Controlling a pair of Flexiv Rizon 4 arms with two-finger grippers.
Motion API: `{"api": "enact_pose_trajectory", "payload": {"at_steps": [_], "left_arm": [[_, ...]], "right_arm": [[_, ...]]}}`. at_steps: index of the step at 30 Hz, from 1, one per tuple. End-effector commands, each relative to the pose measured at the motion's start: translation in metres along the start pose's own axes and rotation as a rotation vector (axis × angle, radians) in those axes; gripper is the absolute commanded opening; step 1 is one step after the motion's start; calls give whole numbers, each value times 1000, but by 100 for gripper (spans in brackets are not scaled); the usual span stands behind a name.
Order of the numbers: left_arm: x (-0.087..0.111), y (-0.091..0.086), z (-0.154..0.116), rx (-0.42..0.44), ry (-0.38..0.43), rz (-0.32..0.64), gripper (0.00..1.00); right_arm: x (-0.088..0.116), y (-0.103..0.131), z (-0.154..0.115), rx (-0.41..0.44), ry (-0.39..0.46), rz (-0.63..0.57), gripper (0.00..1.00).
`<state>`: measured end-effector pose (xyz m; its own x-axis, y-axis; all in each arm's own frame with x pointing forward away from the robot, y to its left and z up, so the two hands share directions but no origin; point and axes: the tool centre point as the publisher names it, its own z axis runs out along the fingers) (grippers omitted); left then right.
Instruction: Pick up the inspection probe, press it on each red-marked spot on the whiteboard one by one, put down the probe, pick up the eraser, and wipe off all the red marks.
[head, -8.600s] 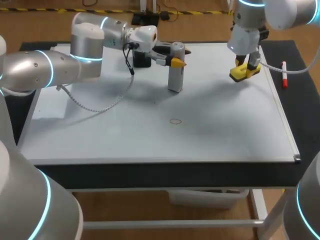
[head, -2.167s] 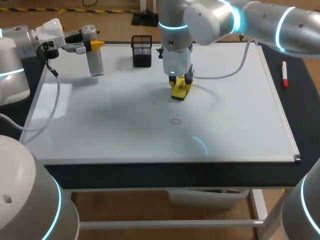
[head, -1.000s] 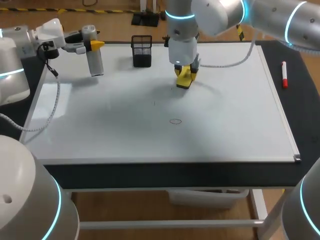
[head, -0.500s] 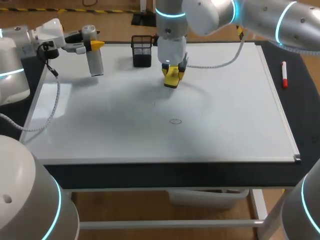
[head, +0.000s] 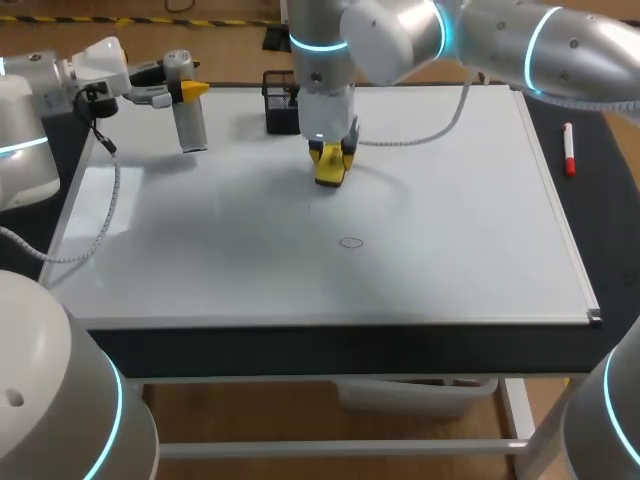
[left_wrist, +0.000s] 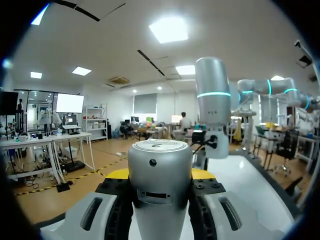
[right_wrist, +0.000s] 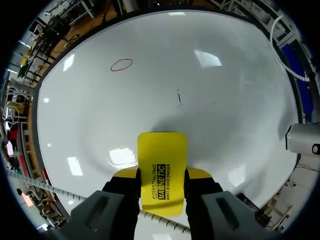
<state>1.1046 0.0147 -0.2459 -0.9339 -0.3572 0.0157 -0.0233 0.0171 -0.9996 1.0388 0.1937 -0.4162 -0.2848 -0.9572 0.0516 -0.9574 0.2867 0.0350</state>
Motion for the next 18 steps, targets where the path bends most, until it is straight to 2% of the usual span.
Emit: {"api": "enact_pose_trajectory", "payload": {"at_steps": [1,8,18], "left_arm": [[1,-1,0,0,-1,1,0],[1,-1,0,0,-1,1,0],[1,-1,0,0,-1,1,0]], "right_arm": [[-2,-3,8,-8,10,-4,0],[-1,-2,12,-19,16,-5,0],[19,-5,22,-28,37,28,0]]}}
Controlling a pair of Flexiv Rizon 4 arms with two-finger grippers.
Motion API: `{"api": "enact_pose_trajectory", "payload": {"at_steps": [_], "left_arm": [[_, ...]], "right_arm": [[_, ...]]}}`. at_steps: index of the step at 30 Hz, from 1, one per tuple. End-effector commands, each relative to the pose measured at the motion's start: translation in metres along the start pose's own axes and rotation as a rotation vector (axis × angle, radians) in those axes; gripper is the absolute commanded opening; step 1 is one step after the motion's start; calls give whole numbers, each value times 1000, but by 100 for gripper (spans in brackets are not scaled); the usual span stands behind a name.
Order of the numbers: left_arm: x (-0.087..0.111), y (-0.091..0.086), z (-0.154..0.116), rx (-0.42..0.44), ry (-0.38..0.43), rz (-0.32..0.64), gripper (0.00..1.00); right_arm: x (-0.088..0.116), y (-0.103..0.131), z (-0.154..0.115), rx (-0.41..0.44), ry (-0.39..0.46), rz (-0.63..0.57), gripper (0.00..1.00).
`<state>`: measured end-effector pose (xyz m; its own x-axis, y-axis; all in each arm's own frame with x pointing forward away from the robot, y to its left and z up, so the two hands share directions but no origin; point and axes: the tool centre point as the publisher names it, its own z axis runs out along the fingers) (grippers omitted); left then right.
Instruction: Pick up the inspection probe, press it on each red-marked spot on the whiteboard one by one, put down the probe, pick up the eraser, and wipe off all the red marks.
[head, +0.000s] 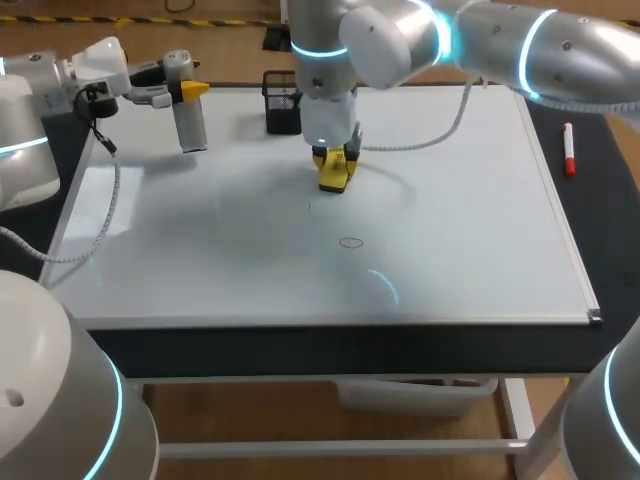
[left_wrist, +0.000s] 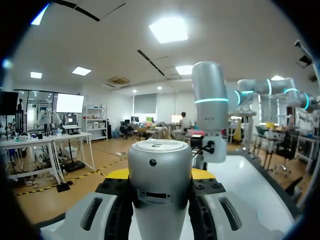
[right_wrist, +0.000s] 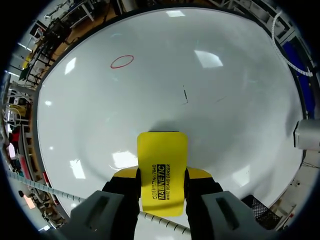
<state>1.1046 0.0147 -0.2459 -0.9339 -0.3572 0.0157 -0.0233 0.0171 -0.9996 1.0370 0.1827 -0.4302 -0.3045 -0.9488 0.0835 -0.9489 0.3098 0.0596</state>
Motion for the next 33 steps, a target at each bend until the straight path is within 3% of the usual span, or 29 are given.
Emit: {"api": "enact_pose_trajectory", "payload": {"at_steps": [1,33], "left_arm": [[1,-1,0,0,-1,1,0],[1,-1,0,0,-1,1,0]], "right_arm": [[11,-4,9,-4,8,10,0],[94,-28,15,-10,29,183,0]]}}
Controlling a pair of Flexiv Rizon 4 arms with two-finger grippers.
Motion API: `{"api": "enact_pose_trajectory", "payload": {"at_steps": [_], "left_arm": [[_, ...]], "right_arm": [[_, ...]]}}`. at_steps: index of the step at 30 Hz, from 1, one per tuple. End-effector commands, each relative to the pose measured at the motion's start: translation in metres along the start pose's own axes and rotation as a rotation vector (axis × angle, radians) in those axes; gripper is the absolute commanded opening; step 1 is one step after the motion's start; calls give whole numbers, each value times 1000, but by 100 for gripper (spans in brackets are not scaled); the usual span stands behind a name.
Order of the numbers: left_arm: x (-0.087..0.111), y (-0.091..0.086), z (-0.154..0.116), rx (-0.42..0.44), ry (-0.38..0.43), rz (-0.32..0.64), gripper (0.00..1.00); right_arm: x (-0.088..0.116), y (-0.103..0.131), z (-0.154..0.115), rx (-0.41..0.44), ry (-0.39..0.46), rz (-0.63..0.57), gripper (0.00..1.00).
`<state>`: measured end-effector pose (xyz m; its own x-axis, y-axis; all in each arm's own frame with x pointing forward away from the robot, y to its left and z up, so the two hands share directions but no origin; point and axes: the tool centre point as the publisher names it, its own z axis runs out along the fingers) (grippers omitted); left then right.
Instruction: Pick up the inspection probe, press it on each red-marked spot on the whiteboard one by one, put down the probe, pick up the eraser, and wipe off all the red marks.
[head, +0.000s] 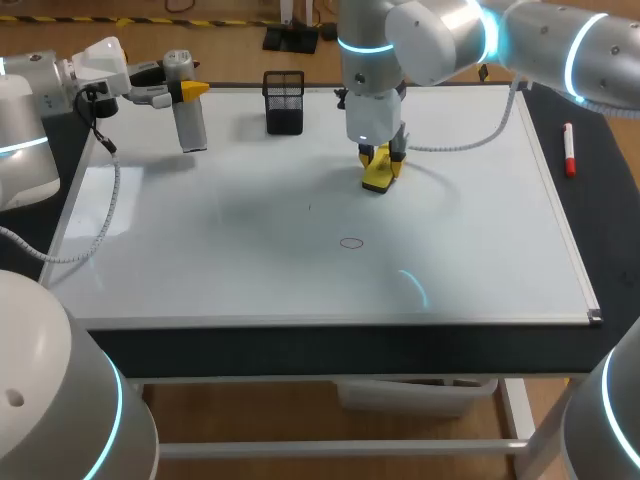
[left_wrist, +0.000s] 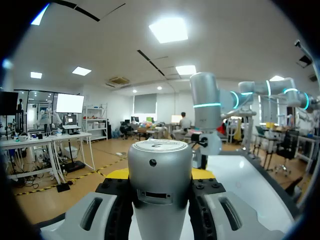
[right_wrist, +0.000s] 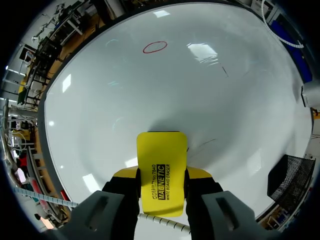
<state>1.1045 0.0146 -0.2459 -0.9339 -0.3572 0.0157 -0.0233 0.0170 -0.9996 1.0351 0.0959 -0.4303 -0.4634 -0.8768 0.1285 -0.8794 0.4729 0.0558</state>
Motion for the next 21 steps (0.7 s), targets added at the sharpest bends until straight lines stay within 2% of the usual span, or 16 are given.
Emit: {"api": "enact_pose_trajectory", "payload": {"at_steps": [1,21], "left_arm": [[0,-1,0,0,-1,1,0],[0,-1,0,0,-1,1,0]], "right_arm": [[12,-6,9,5,-6,10,0],[49,-38,-23,40,-29,106,0]]}}
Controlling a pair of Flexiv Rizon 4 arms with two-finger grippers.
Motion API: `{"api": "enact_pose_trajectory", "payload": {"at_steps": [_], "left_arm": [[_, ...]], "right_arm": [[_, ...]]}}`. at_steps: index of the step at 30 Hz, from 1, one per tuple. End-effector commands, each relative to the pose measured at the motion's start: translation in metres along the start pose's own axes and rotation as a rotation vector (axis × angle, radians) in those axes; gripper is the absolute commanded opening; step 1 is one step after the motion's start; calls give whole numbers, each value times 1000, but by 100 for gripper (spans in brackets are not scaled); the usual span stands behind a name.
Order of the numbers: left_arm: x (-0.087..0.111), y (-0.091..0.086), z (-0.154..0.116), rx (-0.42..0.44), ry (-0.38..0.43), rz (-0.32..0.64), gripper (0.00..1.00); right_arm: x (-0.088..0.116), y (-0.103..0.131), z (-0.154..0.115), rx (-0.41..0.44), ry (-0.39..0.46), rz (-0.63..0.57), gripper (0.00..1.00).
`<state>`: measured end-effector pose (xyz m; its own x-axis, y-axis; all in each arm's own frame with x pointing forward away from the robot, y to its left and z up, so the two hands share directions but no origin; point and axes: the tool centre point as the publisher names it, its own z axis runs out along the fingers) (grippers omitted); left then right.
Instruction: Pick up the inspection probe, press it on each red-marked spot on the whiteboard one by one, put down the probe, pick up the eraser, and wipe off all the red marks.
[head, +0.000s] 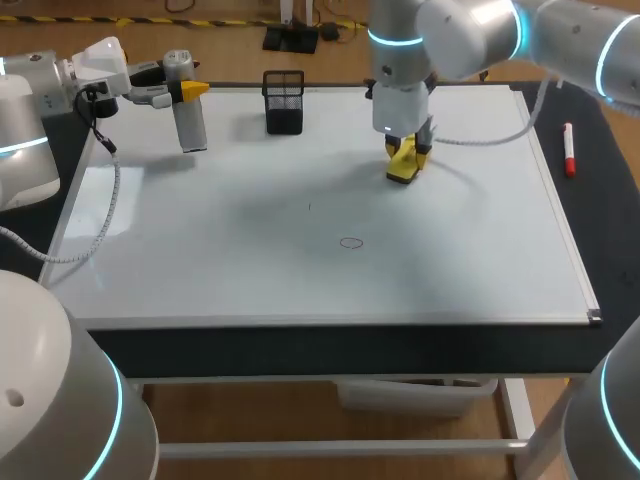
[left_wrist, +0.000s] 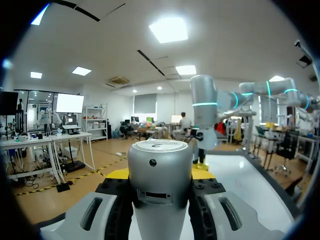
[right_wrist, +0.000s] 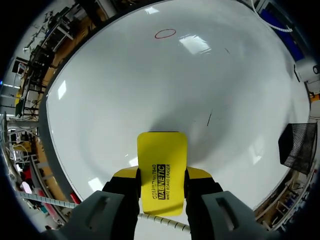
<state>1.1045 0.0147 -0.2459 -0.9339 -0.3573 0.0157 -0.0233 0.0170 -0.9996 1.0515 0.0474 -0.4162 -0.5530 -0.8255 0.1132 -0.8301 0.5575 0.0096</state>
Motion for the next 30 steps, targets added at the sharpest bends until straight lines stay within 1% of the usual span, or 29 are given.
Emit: {"api": "enact_pose_trajectory", "payload": {"at_steps": [1,8,14,17,18,21,25,30], "left_arm": [[0,-1,0,0,-1,1,0],[0,-1,0,0,-1,1,0],[0,-1,0,0,-1,1,0],[0,-1,0,0,-1,1,0],[0,-1,0,0,-1,1,0],[0,-1,0,0,-1,1,0],[0,-1,0,0,-1,1,0],[0,-1,0,0,-1,1,0]], "right_arm": [[13,-5,-14,6,-12,7,0],[23,-19,-26,20,-16,34,0],[36,-35,-39,28,-28,79,0],[44,-46,-44,-3,-33,113,0],[47,-49,-46,-8,-47,117,0],[55,-57,-50,-6,-55,145,0],[62,-64,-54,0,-63,180,0],[67,-66,-57,0,-69,205,0]]}}
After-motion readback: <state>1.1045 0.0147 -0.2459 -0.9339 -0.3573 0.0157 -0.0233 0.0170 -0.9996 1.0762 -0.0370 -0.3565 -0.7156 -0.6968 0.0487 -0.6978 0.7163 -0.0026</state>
